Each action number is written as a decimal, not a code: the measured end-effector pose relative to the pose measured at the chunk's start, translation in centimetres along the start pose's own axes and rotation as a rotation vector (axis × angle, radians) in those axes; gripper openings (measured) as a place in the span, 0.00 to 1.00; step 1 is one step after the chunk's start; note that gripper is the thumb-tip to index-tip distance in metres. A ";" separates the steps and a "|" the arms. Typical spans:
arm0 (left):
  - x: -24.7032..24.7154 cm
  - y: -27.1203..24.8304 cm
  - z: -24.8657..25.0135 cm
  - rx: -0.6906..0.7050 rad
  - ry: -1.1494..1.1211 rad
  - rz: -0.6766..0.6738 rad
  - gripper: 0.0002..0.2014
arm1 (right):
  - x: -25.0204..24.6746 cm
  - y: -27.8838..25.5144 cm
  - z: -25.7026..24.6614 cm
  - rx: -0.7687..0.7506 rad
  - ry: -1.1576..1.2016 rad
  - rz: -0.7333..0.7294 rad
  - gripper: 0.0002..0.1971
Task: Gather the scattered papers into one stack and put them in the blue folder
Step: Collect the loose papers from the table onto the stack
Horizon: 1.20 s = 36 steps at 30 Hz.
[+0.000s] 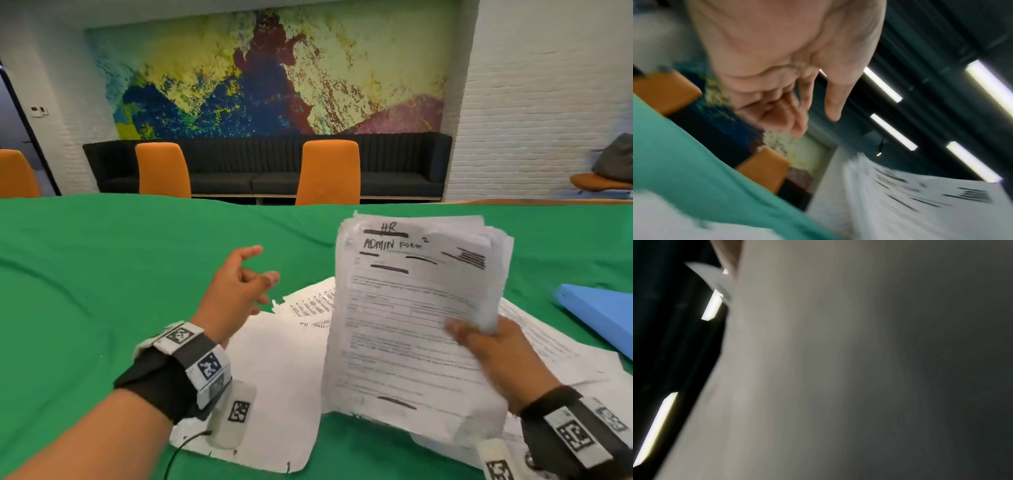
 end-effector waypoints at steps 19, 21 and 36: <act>-4.0 1.4 -9.3 -0.330 0.241 -0.242 0.11 | -2.1 0.0 4.0 0.172 0.397 -0.057 0.20; -3.8 1.6 -8.1 -0.238 0.162 -0.190 0.12 | -1.6 -0.2 3.1 0.136 0.480 -0.073 0.16; -3.0 -2.5 -4.8 0.169 0.051 -0.226 0.22 | -5.6 0.7 3.9 0.041 0.735 -0.022 0.30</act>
Point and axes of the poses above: each hand's wrist, its own y-axis towards the middle knuckle, its own x-axis out of the palm, z = x × y, the point moved 3 cm from there along y, towards the middle knuckle, and after that the axes turned 9 degrees about -z, right-handed, at the moved point
